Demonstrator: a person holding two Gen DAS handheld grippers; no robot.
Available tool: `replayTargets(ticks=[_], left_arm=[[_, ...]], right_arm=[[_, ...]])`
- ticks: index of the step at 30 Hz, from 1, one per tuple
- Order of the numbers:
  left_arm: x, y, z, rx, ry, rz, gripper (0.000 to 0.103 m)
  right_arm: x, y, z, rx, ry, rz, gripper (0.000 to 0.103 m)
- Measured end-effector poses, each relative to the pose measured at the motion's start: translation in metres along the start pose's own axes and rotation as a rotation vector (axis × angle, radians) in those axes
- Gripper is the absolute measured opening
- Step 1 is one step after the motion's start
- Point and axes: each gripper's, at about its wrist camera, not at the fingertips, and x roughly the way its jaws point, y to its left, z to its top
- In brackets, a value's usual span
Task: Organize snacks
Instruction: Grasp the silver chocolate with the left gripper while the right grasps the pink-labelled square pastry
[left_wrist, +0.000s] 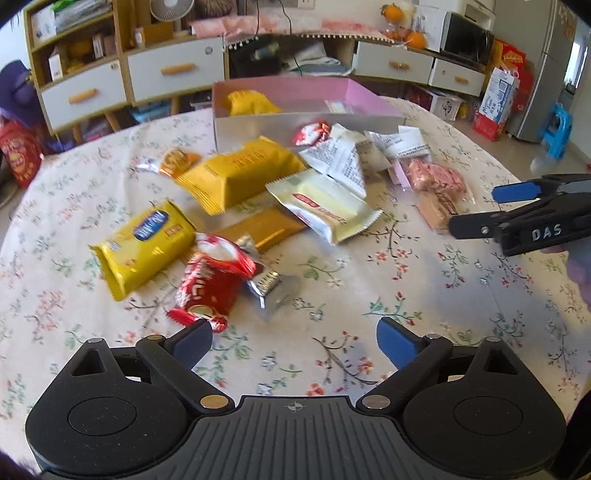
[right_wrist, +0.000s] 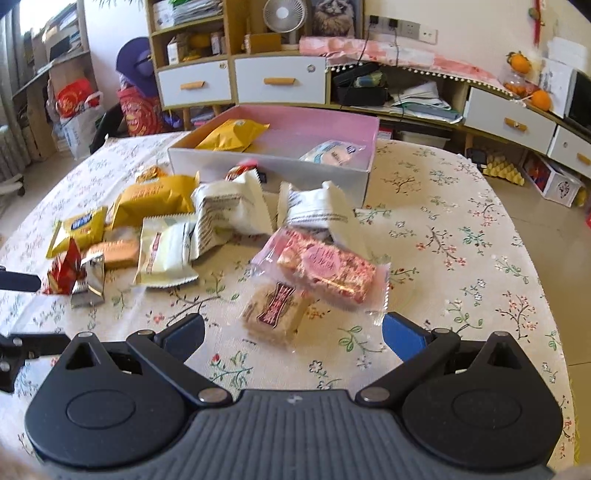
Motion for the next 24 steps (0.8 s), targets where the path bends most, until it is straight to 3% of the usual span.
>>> replayTargets(ticks=[3, 8, 11, 18, 24], left_arm=[[0.005, -0.002, 0.001, -0.01, 0.005, 0.002, 0.093], [0.019, 0.0, 0.004, -0.058, 0.016, 0.038, 0.078], [0.023, -0.001, 0.008, -0.079, -0.01, 0.061, 0.072], [0.03, 0.009, 0.015, -0.16, -0.052, 0.104, 0.067], [0.032, 0.013, 0.019, -0.181, -0.069, 0.143, 0.054]], right_arm=[[0.004, 0.005, 0.0, -0.021, 0.014, 0.002, 0.103], [0.009, 0.01, -0.003, -0.039, 0.028, 0.002, 0.103], [0.014, 0.011, -0.005, -0.04, 0.04, -0.002, 0.103], [0.027, 0.01, -0.004, -0.012, 0.063, -0.006, 0.102], [0.03, 0.008, -0.002, 0.012, 0.057, -0.009, 0.102]])
